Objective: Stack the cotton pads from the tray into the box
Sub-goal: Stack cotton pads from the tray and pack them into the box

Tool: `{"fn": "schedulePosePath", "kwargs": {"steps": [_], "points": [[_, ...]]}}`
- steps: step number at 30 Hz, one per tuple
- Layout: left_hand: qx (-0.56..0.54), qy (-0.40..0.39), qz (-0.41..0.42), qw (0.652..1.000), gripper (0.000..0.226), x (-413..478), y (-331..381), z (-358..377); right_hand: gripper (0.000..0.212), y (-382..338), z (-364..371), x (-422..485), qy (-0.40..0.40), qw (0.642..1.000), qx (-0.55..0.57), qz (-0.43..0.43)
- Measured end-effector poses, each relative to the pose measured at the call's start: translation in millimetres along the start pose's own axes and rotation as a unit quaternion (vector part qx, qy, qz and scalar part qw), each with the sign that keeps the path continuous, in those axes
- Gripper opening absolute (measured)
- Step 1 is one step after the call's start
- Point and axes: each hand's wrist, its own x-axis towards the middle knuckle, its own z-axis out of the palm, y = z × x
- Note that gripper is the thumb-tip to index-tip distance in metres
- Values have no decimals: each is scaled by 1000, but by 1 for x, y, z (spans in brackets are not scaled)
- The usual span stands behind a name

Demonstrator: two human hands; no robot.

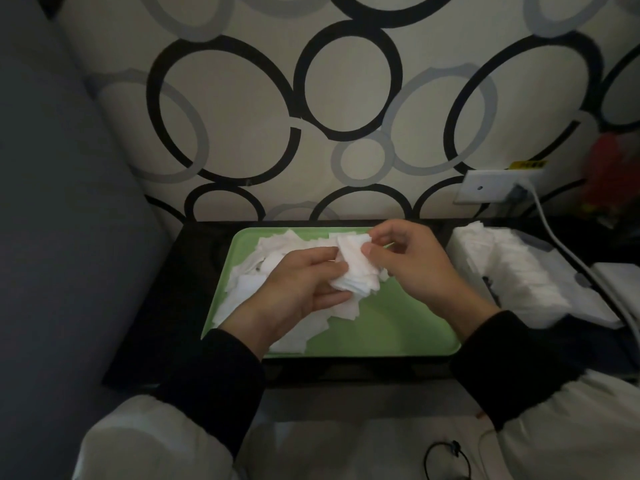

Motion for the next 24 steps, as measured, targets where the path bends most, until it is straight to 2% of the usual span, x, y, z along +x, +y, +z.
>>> {"fn": "schedulePosePath", "kwargs": {"steps": [4,8,11,14,16,18,24], "points": [[-11,-15,1,1000,31,-1,-2,-2,9,-3,0,-1,-3,1000,22,14],[-15,12,4,1000,33,1,-1,-3,10,-9,-2,0,28,992,108,63],[-20,53,12,998,33,3,-2,-5,14,-19,-7,0,77,975,194,82],[-26,78,19,996,32,5,-3,-5,10,-26,-11,-3,49,948,295,112],[-29,81,25,996,31,6,-3,-3,2,-26,-10,-5,4,950,285,128],[-30,74,32,996,31,6,-3,-1,8,-22,-6,-7,-23,959,251,132],[-28,56,49,997,35,6,-3,6,7,-14,3,-7,22,988,120,90]]}}
